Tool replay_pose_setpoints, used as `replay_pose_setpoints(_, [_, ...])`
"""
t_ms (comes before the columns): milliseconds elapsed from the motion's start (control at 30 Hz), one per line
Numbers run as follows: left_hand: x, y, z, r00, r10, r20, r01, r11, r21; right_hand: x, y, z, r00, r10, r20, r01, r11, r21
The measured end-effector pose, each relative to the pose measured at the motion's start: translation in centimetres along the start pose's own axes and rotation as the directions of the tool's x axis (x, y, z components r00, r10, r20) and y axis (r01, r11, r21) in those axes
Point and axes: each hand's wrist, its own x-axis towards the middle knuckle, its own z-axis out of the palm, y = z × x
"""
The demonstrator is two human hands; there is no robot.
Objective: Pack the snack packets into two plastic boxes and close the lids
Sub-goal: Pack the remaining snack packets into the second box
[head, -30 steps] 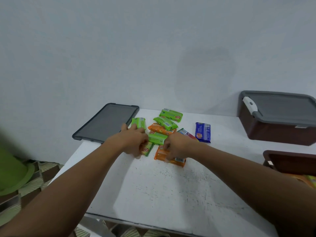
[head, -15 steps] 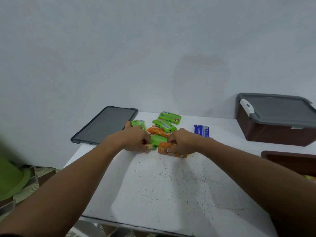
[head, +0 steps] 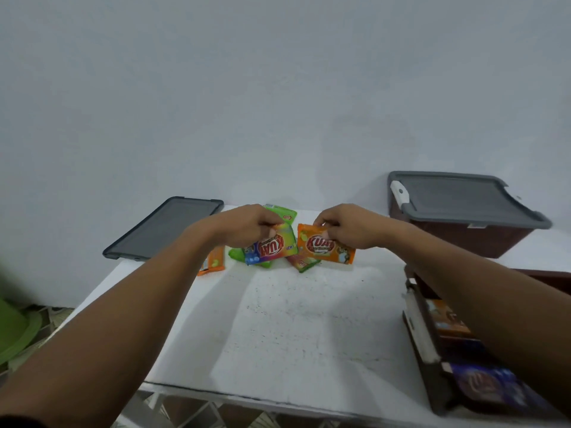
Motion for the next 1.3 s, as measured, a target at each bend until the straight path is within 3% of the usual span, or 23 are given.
replay_pose_setpoints(200, [1.5, 6.7, 2.3, 0.996, 0.082, -0.048, -0.088, 0.985, -0.151, -6.0, 3.7, -3.1, 0.997, 0.027, -0.07, -0.019, 0.994, 0.107])
replay_pose_setpoints(567, [3.8, 19.9, 8.2, 0.988, 0.123, -0.093, -0.132, 0.987, -0.095, -16.2, 13.1, -6.8, 0.995, 0.018, -0.096, -0.006, 0.993, 0.122])
replay_pose_setpoints(733, [4.5, 24.0, 11.2, 0.986, 0.127, -0.112, -0.144, 0.976, -0.164, -20.4, 16.8, -7.5, 0.996, 0.018, -0.083, -0.004, 0.986, 0.167])
replay_pose_setpoints(1000, [5.5, 27.0, 15.7, 0.986, 0.141, 0.093, -0.121, 0.974, -0.189, -24.2, 21.5, -5.7, 0.982, 0.073, 0.177, -0.129, 0.936, 0.328])
replay_pose_setpoints(1167, [5.5, 27.6, 18.9, 0.967, 0.063, 0.247, -0.035, 0.992, -0.119, -25.1, 22.7, -2.4, 0.943, 0.097, 0.319, -0.197, 0.934, 0.299])
replay_pose_setpoints(1300, [5.6, 27.9, 19.5, 0.952, 0.001, 0.305, 0.026, 0.996, -0.085, -25.5, 22.5, -1.5, 0.926, 0.056, 0.374, -0.107, 0.987, 0.117])
